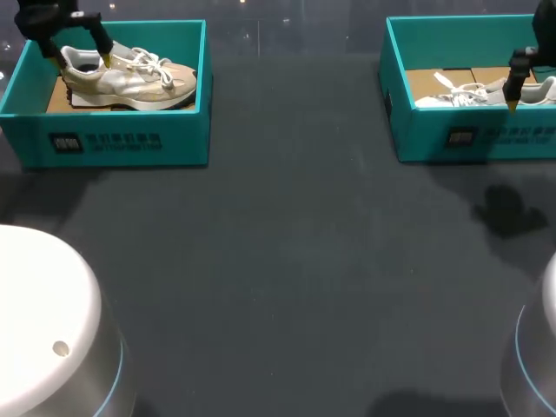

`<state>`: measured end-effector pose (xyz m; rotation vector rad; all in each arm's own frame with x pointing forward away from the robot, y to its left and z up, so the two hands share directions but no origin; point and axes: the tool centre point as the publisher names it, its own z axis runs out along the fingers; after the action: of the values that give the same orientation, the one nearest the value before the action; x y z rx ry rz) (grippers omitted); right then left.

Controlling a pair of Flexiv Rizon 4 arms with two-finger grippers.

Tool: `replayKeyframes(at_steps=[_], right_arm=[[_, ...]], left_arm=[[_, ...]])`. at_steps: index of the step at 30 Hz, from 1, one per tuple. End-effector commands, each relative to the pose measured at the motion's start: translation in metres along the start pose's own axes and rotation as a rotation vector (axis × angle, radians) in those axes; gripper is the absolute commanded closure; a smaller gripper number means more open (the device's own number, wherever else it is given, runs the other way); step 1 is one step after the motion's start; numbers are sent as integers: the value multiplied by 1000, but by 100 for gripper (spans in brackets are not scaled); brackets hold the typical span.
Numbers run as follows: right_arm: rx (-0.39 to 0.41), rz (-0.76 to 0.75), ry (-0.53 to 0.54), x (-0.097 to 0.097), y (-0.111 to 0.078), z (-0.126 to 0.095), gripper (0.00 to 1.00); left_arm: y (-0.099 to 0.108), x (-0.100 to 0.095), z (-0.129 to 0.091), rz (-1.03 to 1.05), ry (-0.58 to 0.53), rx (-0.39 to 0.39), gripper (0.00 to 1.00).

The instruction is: Take the shoe out of the shoebox, open the shoe tongue, remove and reinsert the insole, then place the shoe into the shoebox

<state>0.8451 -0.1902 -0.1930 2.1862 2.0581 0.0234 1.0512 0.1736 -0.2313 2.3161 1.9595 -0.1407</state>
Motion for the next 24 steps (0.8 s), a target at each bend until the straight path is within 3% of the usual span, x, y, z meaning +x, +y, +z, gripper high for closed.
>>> replayKeyframes(at_steps=[1, 10, 21, 24], right_arm=[[0, 0, 0, 0, -1, 0, 0], [0, 0, 0, 0, -1, 0, 0], [0, 0, 0, 0, -1, 0, 0], [0, 0, 0, 0, -1, 0, 0]], left_arm=[[45, 11, -4, 173, 59, 64, 0], [49, 16, 1, 174, 60, 59, 0], [85, 71, 14, 72, 55, -22, 0], [85, 71, 14, 72, 55, -22, 0]])
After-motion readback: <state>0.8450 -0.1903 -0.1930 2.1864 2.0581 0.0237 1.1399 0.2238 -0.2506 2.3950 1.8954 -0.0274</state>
